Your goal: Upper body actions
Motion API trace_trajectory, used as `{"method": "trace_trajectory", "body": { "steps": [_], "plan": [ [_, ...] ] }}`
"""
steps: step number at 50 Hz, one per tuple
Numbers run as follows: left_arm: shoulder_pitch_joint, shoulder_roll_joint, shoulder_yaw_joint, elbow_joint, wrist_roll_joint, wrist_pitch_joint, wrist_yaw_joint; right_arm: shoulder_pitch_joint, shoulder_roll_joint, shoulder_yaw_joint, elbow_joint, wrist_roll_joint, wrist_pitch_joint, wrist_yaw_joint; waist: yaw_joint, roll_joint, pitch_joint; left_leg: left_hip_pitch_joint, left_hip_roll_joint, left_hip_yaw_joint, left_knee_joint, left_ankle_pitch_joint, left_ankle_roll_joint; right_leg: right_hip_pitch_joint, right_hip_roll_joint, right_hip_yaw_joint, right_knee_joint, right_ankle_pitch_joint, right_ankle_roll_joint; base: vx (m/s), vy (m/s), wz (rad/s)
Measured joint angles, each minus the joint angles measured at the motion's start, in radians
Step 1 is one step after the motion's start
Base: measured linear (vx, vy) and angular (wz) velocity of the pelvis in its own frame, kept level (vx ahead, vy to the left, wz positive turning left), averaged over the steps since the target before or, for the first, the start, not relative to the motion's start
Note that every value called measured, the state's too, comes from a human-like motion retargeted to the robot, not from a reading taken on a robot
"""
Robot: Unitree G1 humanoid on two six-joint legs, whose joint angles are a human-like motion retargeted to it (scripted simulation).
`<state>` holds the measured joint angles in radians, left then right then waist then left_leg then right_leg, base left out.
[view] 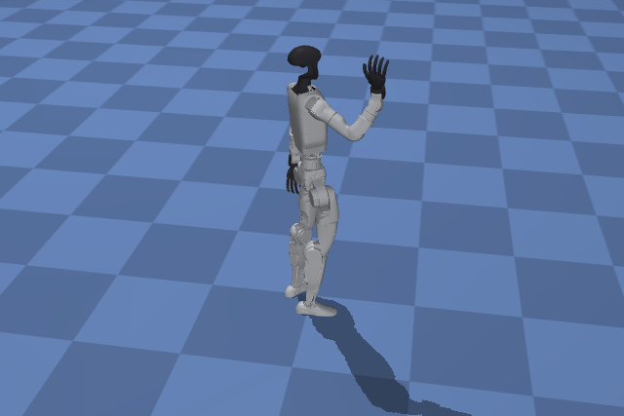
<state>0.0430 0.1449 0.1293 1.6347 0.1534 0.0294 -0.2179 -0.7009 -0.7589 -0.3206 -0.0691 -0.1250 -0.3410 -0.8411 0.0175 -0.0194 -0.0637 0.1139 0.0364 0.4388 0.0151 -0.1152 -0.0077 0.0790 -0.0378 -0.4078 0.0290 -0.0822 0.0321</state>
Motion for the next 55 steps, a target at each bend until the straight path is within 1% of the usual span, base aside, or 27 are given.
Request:
{"method": "trace_trajectory", "body": {
  "steps": [7,10,15,19,24,30,35,37,41,50,55],
  "plan": [
    [-0.004,0.001,-0.010,-0.001,0.009,0.000,0.000,0.016,-0.108,0.012,-0.137,-0.304,-0.012,-0.084,0.001,0.003,0.000,-0.002,0.001,0.005,0.000,0.001,0.001,-0.003,0.001,0.005,0.000,0.001,0.000,0.00,0.00,0.00],
    [-0.006,0.001,-0.014,-0.002,0.013,0.000,-0.001,0.021,-0.145,0.016,-0.194,-0.396,-0.020,-0.098,0.001,0.003,0.000,-0.003,0.001,0.004,0.000,0.002,0.001,-0.003,0.001,0.005,0.000,0.001,0.000,0.00,0.00,0.00],
    [-0.006,0.002,-0.018,-0.002,0.013,0.001,-0.001,0.029,-0.180,0.017,-0.254,-0.491,-0.022,-0.121,0.002,0.002,-0.001,-0.003,0.000,0.002,0.000,0.002,0.001,0.000,0.001,0.003,0.000,0.000,-0.001,0.00,0.00,0.00],
    [-0.005,0.003,-0.019,-0.002,0.013,0.000,0.000,0.020,-0.157,0.025,-0.231,-0.476,-0.008,-0.124,0.001,0.001,-0.001,-0.001,0.000,-0.002,0.001,0.001,0.001,0.002,0.001,0.000,0.000,0.000,-0.001,0.00,0.00,0.00],
    [-0.004,0.004,-0.018,0.000,0.011,0.001,-0.001,0.005,-0.095,0.029,-0.153,-0.337,-0.009,-0.101,0.001,-0.002,-0.003,-0.001,0.000,-0.005,0.001,0.003,0.001,0.004,0.000,-0.002,-0.001,-0.001,-0.001,0.00,0.00,0.00],
    [-0.003,0.004,-0.015,0.002,0.010,0.001,0.000,0.009,-0.025,0.005,-0.079,-0.191,0.022,-0.091,-0.002,-0.003,-0.004,-0.002,0.001,-0.009,0.002,0.003,0.001,0.005,0.001,-0.006,-0.001,-0.001,-0.001,0.00,0.00,0.00],
    [-0.001,0.003,-0.015,0.003,0.006,0.000,-0.001,0.010,0.020,-0.008,-0.047,-0.097,0.028,-0.081,-0.004,-0.002,-0.003,-0.001,0.002,-0.007,0.001,0.003,0.000,0.005,0.002,-0.006,-0.001,0.000,-0.001,0.00,0.00,0.00],
    [-0.001,0.003,-0.016,0.004,0.005,0.000,-0.001,0.011,0.021,-0.011,-0.044,-0.090,0.031,-0.067,-0.004,-0.001,-0.002,-0.001,0.003,-0.006,0.002,0.003,0.000,0.004,0.002,-0.004,-0.001,0.001,-0.001,0.00,0.00,0.00],
    [-0.002,0.005,-0.021,0.004,0.006,0.000,-0.004,0.017,-0.007,-0.006,-0.059,-0.149,0.026,-0.066,-0.005,0.001,0.001,-0.002,0.004,-0.001,0.002,0.003,0.000,0.002,0.002,-0.001,0.000,0.002,-0.001,0.00,0.00,0.00],
    [-0.005,0.005,-0.032,0.001,0.010,0.001,-0.006,0.022,-0.117,0.025,-0.174,-0.456,0.027,-0.067,-0.004,0.008,0.004,-0.001,0.004,0.012,0.002,0.003,0.000,-0.004,0.003,0.013,0.002,0.005,-0.002,0.00,0.00,0.00],
    [-0.008,0.004,-0.035,-0.001,0.011,0.001,-0.006,0.019,-0.143,0.045,-0.219,-0.526,0.024,-0.068,-0.003,0.010,0.007,-0.001,0.005,0.015,0.002,0.004,0.000,-0.004,0.003,0.016,0.002,0.005,-0.002,0.00,0.00,0.00]
  ]
}}
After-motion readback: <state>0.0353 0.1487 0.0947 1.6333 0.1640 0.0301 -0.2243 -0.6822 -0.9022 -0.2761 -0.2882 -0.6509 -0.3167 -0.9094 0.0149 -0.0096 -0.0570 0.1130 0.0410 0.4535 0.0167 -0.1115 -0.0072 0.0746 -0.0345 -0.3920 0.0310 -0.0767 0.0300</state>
